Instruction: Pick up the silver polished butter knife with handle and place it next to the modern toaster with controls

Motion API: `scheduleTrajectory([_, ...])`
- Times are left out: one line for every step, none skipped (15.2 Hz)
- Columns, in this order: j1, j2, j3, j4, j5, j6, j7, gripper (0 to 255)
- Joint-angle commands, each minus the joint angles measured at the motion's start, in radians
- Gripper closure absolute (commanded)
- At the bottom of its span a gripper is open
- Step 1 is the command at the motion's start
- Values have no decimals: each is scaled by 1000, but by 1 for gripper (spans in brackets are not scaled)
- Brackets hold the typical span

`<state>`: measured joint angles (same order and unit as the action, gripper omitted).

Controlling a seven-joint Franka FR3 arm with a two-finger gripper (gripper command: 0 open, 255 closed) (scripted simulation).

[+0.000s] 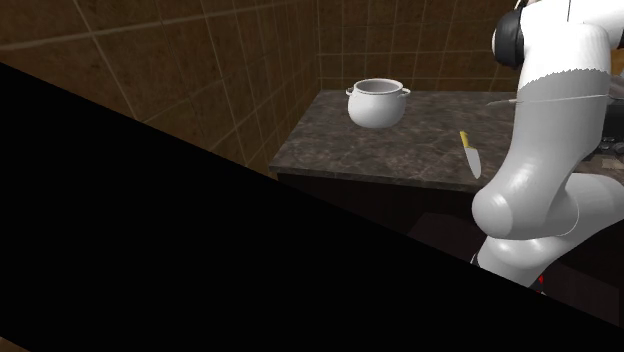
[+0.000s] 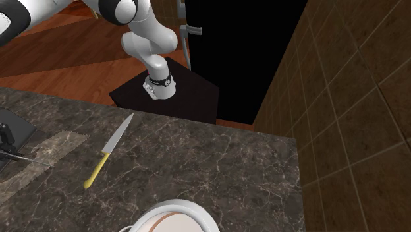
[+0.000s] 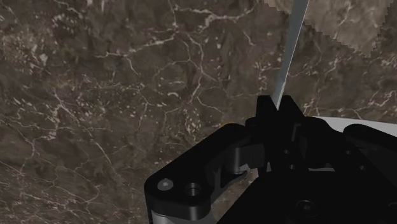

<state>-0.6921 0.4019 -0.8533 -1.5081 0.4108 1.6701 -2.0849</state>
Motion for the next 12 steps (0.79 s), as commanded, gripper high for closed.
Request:
scheduleTrajectory([5,1,1,-26,2,27,-3,255])
scheduleTrajectory([7,3,2,-38,4,39,-6,255])
scheduleTrajectory([8,5,3,-49,6,51,-9,255])
scheduleTrajectory([9,7,5,-60,8,63,-12,255])
scheduleTrajectory([10,10,6,-71,11,75,-15,255])
scheduleTrajectory([11,12,7,-82,14,87,-18,255])
scheduleTrajectory([12,15,9,-92,17,98,-21,255])
scheduleTrajectory([12,18,10,-101,20,110,-24,255])
scheduleTrajectory([12,21,12,-111,23,121,-27,255])
scheduleTrajectory([12,25,14,-120,27,132,-31,255])
scheduleTrajectory([12,29,16,-129,30,143,-34,255])
scheduleTrajectory([12,33,18,-138,34,154,-38,255])
